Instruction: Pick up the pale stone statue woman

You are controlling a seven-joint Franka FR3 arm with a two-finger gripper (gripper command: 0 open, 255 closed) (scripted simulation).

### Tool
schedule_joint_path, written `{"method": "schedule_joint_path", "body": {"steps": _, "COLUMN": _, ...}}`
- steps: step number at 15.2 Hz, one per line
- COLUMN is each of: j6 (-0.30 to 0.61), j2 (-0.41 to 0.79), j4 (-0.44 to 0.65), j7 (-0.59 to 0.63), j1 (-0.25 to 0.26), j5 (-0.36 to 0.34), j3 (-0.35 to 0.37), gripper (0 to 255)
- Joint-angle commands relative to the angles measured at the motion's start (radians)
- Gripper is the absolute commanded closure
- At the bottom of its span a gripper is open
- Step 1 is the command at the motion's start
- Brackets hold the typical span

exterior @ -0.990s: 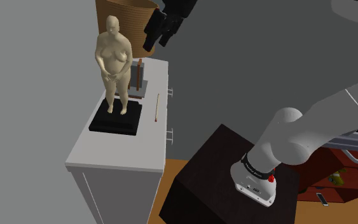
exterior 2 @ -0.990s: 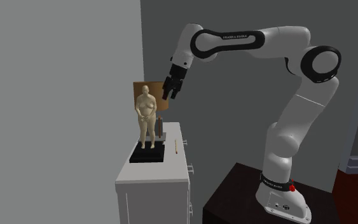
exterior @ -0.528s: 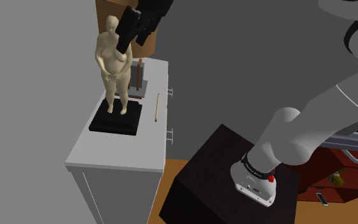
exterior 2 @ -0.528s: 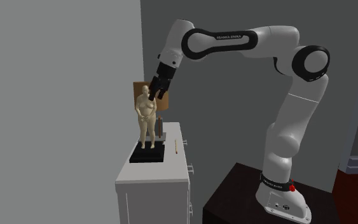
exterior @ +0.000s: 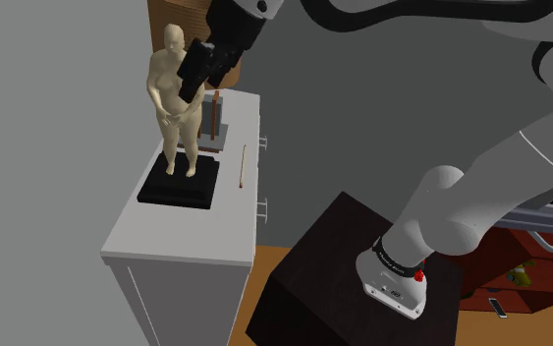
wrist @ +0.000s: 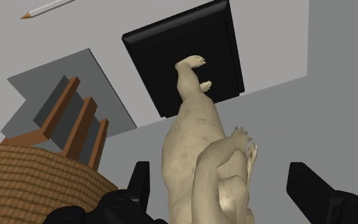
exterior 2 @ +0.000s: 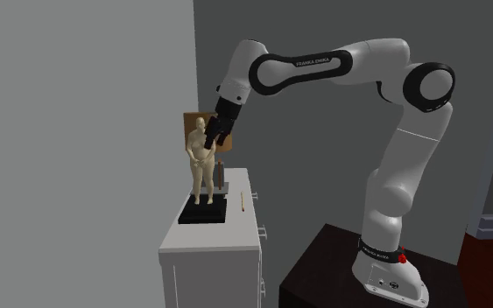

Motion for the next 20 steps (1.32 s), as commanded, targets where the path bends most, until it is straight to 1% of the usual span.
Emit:
{"method": "schedule_joint_path", "body": {"steps": 1, "j6": 0.002, "j2": 0.0, "j4": -0.001, "j7": 0.0, "j1": 0.0, "j5": 0.0, "j3": 0.0, "gripper": 255}}
{"method": "schedule_joint_path", "body": {"steps": 10, "j6": 0.003, "j2": 0.0, "j4": -0.002, "j7": 0.001, "j1": 0.0, "j5": 0.0, "j3": 0.001, "gripper": 255}}
{"method": "schedule_joint_path", "body": {"steps": 20, "j6": -0.132, "j2": 0.02, "j4": 0.152, "j7": 0.008, "j1": -0.006, "j5": -0.012, "j3": -0.002, "gripper": 255}}
